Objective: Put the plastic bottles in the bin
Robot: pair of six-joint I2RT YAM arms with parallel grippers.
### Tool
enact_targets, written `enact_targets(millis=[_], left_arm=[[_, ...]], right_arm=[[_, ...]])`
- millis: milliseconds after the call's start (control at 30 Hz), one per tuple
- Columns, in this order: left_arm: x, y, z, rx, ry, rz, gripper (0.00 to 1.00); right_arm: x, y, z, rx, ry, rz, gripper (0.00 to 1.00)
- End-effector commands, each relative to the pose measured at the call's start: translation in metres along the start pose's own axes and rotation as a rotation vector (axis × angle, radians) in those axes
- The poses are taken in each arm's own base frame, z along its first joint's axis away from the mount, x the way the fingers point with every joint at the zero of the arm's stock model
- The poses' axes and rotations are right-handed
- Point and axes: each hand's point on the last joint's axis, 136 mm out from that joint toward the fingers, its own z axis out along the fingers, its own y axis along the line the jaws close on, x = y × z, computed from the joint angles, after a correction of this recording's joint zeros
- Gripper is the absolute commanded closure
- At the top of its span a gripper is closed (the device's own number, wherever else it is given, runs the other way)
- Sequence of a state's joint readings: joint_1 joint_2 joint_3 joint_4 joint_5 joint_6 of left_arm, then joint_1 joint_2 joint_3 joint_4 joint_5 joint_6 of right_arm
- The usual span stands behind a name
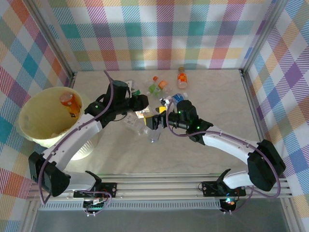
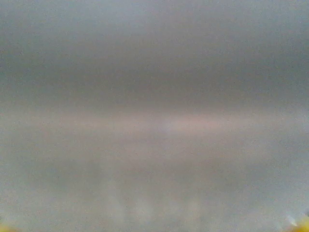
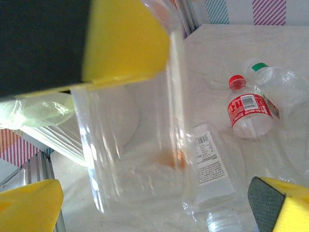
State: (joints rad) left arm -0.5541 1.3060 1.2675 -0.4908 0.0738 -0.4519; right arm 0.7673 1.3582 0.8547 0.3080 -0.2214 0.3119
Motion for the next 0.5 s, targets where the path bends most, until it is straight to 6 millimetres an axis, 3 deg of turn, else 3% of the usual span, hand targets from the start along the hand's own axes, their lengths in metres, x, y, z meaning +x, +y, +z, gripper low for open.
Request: enact_targets(millis=[0, 267, 467], left_arm=[[-0.015, 0.009, -0.025, -0.075, -0.075, 0.041, 0.49], [-0.034, 0.036, -0.072, -0.264, -0.174, 0.051, 0.49], [-0.055, 0.05, -0.127, -0.397, -0.28, 0.111, 0.49]], right_arm=[[-0.005, 0.005, 0.0, -0.009, -0.004, -0.052, 0.0], [-0.003, 0.0, 0.002, 0.012, -0.003, -0.056, 0.0], [-0.005, 0.001, 0.003, 0.003, -0.02, -0.077, 0.0]])
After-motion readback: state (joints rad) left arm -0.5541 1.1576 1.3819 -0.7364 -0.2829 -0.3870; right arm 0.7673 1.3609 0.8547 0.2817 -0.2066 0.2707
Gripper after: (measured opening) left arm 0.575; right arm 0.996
